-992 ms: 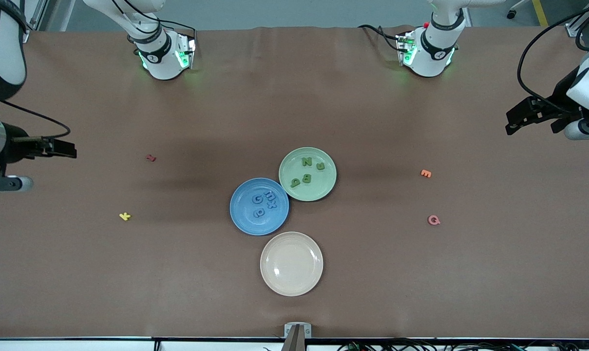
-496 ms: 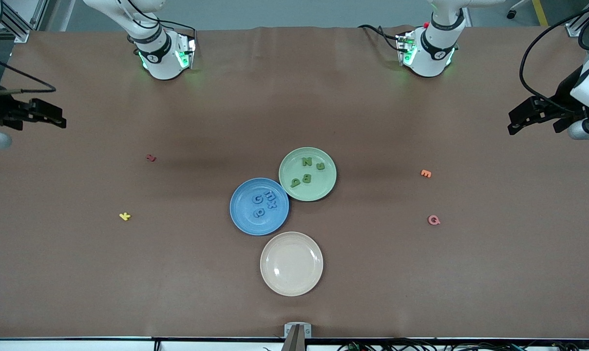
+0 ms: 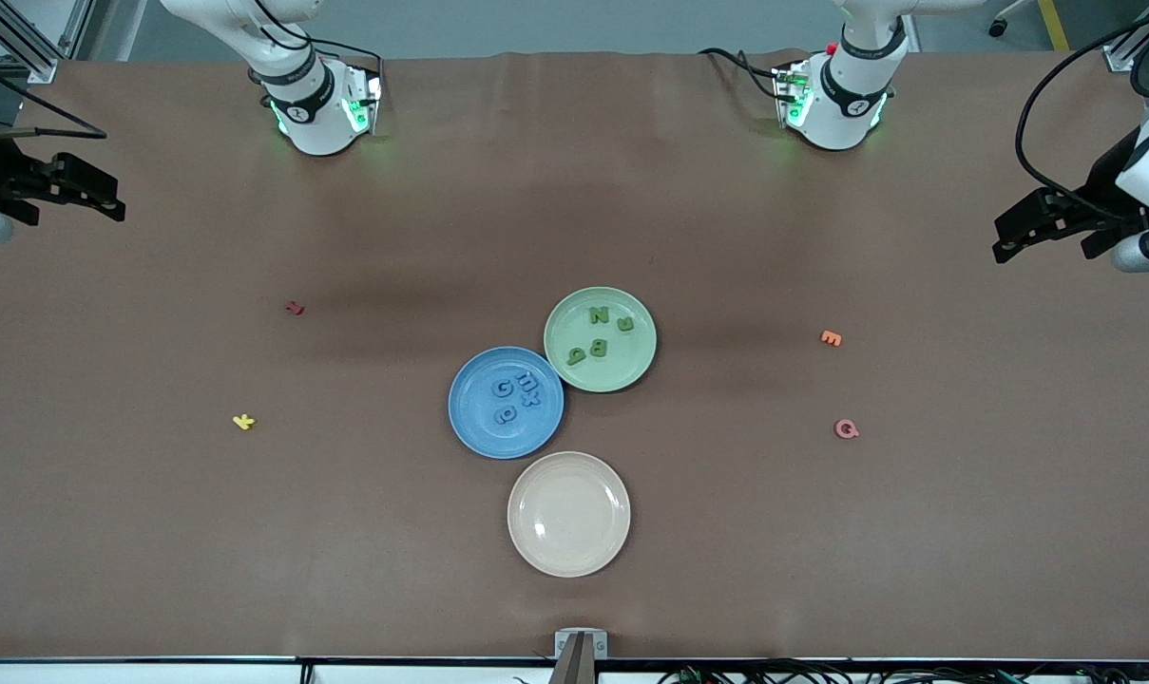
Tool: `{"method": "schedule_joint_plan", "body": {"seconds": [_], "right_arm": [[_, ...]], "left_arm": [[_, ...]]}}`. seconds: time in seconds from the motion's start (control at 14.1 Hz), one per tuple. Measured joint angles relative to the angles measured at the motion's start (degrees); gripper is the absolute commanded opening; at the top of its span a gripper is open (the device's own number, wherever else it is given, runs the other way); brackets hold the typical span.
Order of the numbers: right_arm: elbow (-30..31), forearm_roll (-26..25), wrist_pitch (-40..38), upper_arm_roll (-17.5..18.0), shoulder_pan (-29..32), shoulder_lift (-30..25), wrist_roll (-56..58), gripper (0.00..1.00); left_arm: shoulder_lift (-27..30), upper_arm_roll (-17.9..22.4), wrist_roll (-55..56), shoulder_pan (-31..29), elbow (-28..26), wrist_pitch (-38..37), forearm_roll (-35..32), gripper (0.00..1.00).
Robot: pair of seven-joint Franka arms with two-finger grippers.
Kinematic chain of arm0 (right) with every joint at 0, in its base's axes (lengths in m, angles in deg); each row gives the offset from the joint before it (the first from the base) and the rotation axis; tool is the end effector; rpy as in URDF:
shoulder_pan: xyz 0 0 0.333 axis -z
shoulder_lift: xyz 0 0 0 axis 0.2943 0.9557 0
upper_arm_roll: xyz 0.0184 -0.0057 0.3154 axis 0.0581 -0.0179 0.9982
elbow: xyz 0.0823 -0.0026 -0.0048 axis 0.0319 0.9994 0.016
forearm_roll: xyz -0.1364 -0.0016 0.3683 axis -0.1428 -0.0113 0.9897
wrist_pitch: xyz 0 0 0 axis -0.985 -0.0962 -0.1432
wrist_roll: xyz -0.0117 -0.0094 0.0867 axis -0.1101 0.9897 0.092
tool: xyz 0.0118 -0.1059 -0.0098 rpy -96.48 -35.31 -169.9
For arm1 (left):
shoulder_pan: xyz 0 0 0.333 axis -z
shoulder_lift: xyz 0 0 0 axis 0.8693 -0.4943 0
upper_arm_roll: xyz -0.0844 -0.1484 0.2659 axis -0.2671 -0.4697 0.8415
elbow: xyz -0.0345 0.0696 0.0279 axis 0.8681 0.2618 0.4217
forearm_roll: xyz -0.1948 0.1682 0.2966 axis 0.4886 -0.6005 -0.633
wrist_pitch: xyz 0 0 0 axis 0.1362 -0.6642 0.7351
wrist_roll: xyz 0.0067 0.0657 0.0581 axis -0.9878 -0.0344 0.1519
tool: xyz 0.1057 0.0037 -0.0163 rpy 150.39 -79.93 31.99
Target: Sort letters by color into matching plates
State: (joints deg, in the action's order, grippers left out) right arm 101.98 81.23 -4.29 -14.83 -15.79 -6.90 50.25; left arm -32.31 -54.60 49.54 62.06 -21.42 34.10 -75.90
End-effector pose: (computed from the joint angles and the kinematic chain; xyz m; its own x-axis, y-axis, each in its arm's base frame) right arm 0.5174 -0.0103 0.6390 0.9915 0.0513 -0.1196 0.0535 -0.9985 0.0151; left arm 0.5510 -0.0470 0.6366 0.9993 0.0265 0.0280 0.0268 -0.9996 -0.0083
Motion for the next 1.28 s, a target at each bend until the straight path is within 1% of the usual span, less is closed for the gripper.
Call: {"method": "schedule_joint_plan", "body": {"seconds": [0.28,0.78,1.28], "right_arm": [[0.2,0.0,0.0,-2.5,-1.7,-1.2,0.1,1.0],[0.8,0.1,-0.1,-3.0,-1.8,-4.7,0.1,1.0],[2.6,2.3,1.1,-3.4,-1.1,-4.8,0.1,1.0]], "left_arm": [[0.0,0.0,0.0,0.0,0.0,0.0,0.0,1.0],[0.0,0.0,0.0,0.0,0.0,0.0,0.0,1.0],[0.0,0.0,0.0,0.0,0.0,0.0,0.0,1.0]]}}
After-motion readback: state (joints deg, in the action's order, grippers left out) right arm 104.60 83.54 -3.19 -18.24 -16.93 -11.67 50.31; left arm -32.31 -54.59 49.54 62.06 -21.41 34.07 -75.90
